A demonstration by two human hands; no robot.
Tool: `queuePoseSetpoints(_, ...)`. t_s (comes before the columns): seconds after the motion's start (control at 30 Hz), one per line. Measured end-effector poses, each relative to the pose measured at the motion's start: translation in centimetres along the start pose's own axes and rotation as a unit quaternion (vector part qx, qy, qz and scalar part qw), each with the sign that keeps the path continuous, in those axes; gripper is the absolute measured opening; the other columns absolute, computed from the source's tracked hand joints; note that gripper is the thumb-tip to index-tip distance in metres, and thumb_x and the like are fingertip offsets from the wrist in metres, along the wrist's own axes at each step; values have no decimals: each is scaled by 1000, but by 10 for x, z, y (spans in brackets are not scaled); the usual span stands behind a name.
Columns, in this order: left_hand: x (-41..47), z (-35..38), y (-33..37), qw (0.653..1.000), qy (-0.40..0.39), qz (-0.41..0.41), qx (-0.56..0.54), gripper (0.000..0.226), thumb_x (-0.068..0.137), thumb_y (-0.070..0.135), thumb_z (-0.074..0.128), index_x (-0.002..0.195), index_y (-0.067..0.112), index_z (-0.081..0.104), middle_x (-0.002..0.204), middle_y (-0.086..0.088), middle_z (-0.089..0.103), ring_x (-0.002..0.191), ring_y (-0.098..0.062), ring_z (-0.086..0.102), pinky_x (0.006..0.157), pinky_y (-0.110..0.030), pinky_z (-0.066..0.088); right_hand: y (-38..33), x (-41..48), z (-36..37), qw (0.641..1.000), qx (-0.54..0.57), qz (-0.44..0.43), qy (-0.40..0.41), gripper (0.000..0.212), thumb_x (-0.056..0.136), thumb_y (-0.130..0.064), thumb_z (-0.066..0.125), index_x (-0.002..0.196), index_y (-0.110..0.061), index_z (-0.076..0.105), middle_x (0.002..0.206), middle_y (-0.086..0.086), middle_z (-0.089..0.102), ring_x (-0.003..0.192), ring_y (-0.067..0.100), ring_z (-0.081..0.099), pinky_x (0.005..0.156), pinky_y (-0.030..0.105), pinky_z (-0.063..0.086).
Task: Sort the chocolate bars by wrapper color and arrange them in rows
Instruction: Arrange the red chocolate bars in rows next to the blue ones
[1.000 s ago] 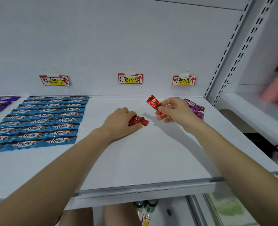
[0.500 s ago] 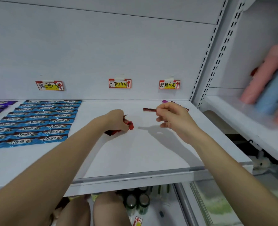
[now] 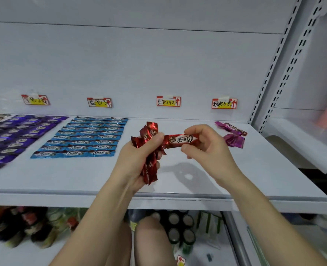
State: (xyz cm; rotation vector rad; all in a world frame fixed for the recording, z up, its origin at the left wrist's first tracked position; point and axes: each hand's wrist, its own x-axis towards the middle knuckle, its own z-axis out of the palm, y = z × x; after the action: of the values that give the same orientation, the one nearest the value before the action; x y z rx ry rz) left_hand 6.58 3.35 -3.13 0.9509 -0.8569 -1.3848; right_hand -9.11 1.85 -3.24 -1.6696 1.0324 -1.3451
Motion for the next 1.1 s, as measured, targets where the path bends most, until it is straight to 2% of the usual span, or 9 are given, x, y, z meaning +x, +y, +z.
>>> queuePoseSetpoints(0.07,-6,-1,0,999,32,35,24,11,76,10,70,73,8,59,57,-4,55,42,-8,46,39,-17,36,-5,1,8,1000,24,10,-15,37,80,5,63,96,-27,53,77,-5,65,67,4,58,64,22,49)
queuePoseSetpoints(0.17,-5,-4,3,996,70,47,1,14,79,6,69,74,9,57,55,-4,56,41,-8,47,40,-17,38,-4,8,21,975,195,100,-21,28,82,1,61,100,-19,57,72,-5,67,68,6,61,60,18,48)
queuePoseSetpoints(0.27,1,-10,7,997,67,25,24,13,76,10,72,77,6,60,62,-7,56,44,-9,47,42,-18,38,1,26,32,917,341,203,-53,10,87,-5,55,92,-11,60,76,0,68,73,12,63,65,21,53)
queuePoseSetpoints(0.33,13,-19,12,996,78,18,39,23,75,13,73,90,-1,64,71,-11,59,45,-7,49,43,-18,40,0,42,32,906,366,207,-47,11,87,-3,52,92,-10,60,74,5,68,70,17,67,68,27,57)
queuePoseSetpoints(0.47,45,-29,22,994,97,24,46,34,76,14,73,102,-6,63,76,-12,62,43,-6,50,42,-17,41,-3,73,22,987,47,108,-110,20,84,-3,61,94,-20,63,74,2,65,65,12,65,62,21,52)
queuePoseSetpoints(0.63,78,-22,20,992,81,25,91,13,77,9,73,83,6,62,50,0,55,41,-8,48,40,-18,39,1,97,26,986,-91,55,-132,19,76,-8,72,83,-19,59,77,0,65,71,13,64,70,24,52)
queuePoseSetpoints(0.77,105,-22,17,991,109,5,74,13,78,12,72,82,8,60,55,-2,54,41,-8,48,41,-21,38,15,104,27,965,-233,-59,-108,17,75,-16,75,86,-25,66,86,-6,62,81,5,56,74,23,48)
queuePoseSetpoints(0.87,120,-23,13,992,109,-42,49,20,78,14,73,92,4,63,61,-5,58,37,-5,49,37,-17,38,31,116,24,930,-320,-147,-106,16,78,-10,70,94,-10,70,83,-1,62,80,9,52,72,27,45)
queuePoseSetpoints(1.1,132,-36,1,979,95,-179,-33,25,82,25,70,96,5,65,81,-6,70,46,-7,56,49,-22,41,97,170,16,920,-365,-24,-140,16,86,-11,62,100,-8,69,98,6,66,90,18,56,78,18,38)
